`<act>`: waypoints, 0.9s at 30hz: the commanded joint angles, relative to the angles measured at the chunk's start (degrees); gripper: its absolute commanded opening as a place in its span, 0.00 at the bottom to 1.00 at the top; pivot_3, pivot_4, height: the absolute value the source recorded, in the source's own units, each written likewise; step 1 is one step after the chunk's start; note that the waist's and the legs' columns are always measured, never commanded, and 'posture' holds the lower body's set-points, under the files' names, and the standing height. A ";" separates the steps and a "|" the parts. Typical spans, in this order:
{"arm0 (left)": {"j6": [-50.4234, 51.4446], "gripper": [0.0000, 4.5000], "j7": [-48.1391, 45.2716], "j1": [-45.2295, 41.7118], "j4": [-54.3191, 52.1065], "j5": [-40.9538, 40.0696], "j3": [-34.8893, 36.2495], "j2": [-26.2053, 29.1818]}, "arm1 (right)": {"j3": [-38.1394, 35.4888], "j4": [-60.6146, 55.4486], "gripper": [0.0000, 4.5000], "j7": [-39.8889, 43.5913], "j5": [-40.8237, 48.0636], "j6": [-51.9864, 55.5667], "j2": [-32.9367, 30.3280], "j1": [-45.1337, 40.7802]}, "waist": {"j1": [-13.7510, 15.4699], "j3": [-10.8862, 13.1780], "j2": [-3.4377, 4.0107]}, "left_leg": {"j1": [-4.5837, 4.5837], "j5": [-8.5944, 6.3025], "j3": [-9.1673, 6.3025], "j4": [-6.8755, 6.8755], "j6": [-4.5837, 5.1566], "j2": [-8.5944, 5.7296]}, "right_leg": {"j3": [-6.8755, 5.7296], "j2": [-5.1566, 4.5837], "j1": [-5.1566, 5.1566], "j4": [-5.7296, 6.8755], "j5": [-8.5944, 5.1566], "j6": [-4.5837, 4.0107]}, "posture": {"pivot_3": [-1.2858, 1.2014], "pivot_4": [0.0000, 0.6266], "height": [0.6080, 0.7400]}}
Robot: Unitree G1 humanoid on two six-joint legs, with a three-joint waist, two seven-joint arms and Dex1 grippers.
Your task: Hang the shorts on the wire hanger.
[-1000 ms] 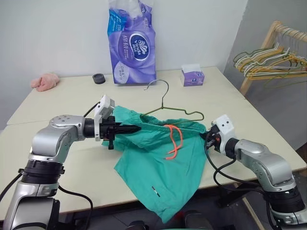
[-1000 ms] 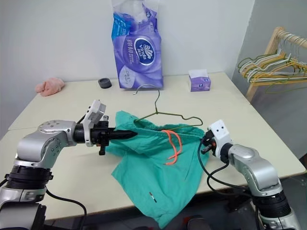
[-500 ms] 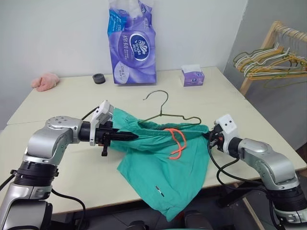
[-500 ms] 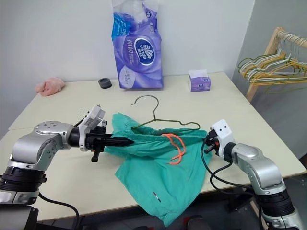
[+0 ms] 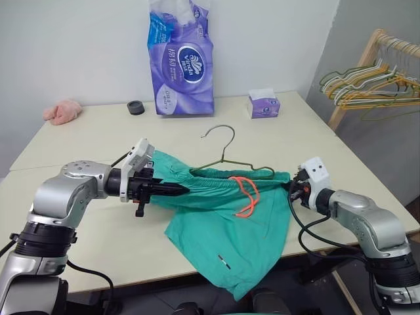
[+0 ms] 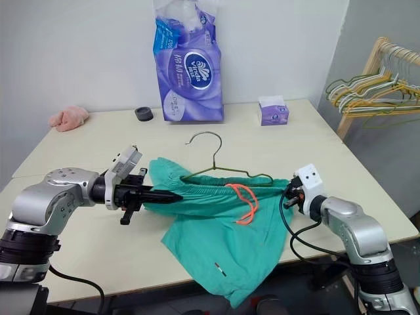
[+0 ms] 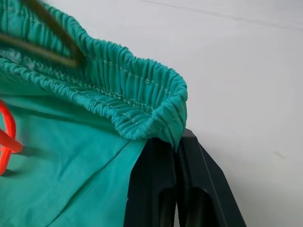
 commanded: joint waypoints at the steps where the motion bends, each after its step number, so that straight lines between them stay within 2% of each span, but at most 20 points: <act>1: -0.21 0.00 -0.07 -0.66 -1.54 -1.19 2.63 1.00 | -3.07 0.30 0.01 -1.31 -0.76 0.98 -0.60 0.65 | -0.08 0.00 0.00 | 0.00 0.00 0.01 0.00 0.00 0.00 | 0.00 0.00 -0.01 0.00 0.00 0.00 | 0.46 0.00 1.00; 7: -4.66 0.00 -1.23 2.08 -0.83 3.24 0.02 3.17 | -2.66 -1.51 0.01 -0.43 -1.00 0.06 -1.36 0.57 | -0.18 0.01 0.02 | 0.01 0.00 0.01 -0.04 0.00 0.02 | 0.00 0.01 -0.05 0.02 -0.02 -0.03 | 0.46 0.00 1.00; 9: -7.83 0.00 -1.17 2.84 1.12 6.52 -1.44 3.75 | -0.90 -4.00 0.01 1.39 -1.71 -0.94 -3.36 0.72 | -0.08 0.01 0.03 | 0.00 0.00 0.03 -0.03 0.00 0.01 | 0.02 0.01 -0.04 0.01 -0.02 -0.03 | 0.45 0.00 1.00; 16: -12.63 0.00 0.98 2.42 4.55 10.52 -2.37 1.96 | 4.52 -9.88 0.01 7.18 -3.98 -3.60 -10.76 0.20 | -0.01 0.02 0.05 | 0.00 0.00 0.02 -0.01 0.00 0.01 | -0.01 0.01 0.01 -0.05 -0.02 -0.03 | 0.45 0.00 1.00; 20: -12.91 0.00 3.51 1.02 5.13 10.17 -1.87 -1.39 | 10.63 -12.26 0.01 12.15 -8.19 -7.94 -15.54 -4.04 | -0.05 0.02 0.06 | 0.00 0.00 0.02 0.00 0.01 0.02 | -0.02 0.01 0.03 -0.08 -0.02 -0.02 | 0.45 0.00 1.00; 27: -13.79 0.00 3.39 0.96 4.47 11.66 -3.69 -2.99 | 18.33 -8.96 0.01 18.09 -14.06 -13.78 -14.98 -14.03 | -0.47 0.01 0.04 | -0.01 0.00 0.03 -0.04 -0.01 0.05 | -0.03 0.01 -0.05 -0.07 -0.02 -0.03 | 0.45 0.00 1.00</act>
